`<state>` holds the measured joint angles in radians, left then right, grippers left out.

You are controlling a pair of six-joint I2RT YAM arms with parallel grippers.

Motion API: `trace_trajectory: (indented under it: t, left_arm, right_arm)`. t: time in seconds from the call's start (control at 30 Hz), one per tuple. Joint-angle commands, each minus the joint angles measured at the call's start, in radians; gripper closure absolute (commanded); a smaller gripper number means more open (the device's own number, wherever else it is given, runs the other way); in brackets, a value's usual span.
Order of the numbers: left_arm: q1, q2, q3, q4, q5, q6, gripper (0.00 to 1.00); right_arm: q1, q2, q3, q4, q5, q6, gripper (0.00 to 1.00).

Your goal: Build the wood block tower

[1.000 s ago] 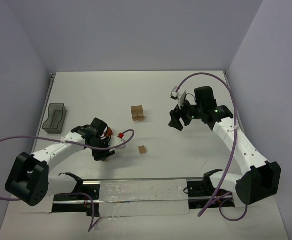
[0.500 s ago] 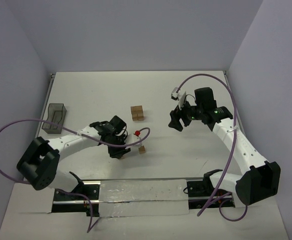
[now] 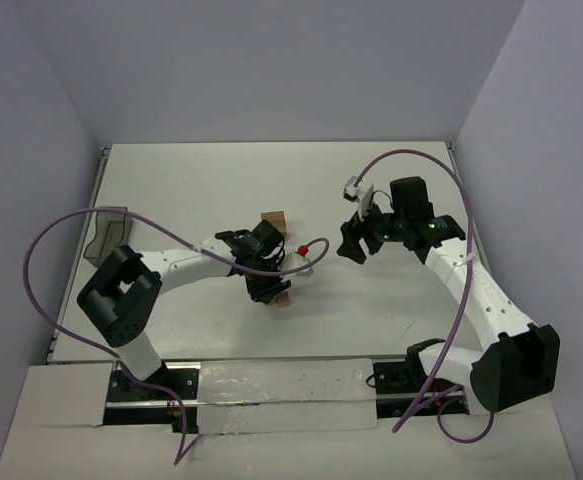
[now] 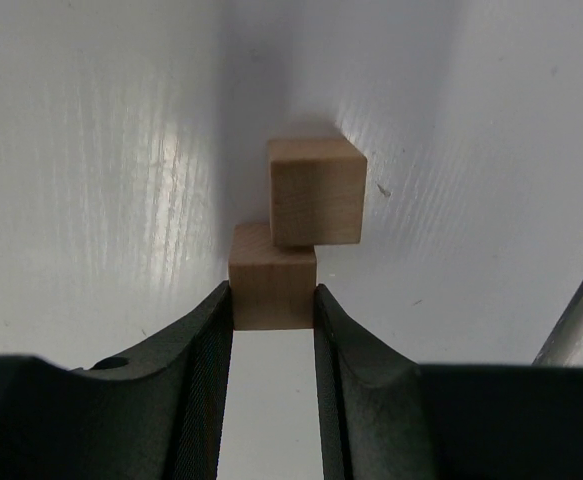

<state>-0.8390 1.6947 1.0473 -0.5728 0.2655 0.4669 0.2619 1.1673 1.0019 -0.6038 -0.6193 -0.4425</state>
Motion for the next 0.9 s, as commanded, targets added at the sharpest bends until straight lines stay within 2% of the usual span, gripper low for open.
trace_trajectory:
  t: [0.0,0.37,0.57,0.87]
  left_arm:
    - [-0.024,0.031,0.054,0.019,0.024,-0.021,0.81]
    - [-0.084,0.034,0.059,-0.009,0.063,-0.003,0.8]
    - [-0.084,0.041,0.073,-0.006,0.058,-0.011,0.7]
    - [-0.084,0.057,0.08,0.011,0.027,-0.008,0.7]
  right_arm:
    - [-0.012,-0.034,-0.01,0.045,-0.019,0.003,0.23]
    - [-0.027,-0.035,-0.016,0.052,-0.02,0.001,0.23]
    - [-0.031,-0.038,-0.018,0.052,-0.023,0.005,0.23]
    - [-0.033,-0.041,-0.025,0.052,-0.03,0.006,0.23]
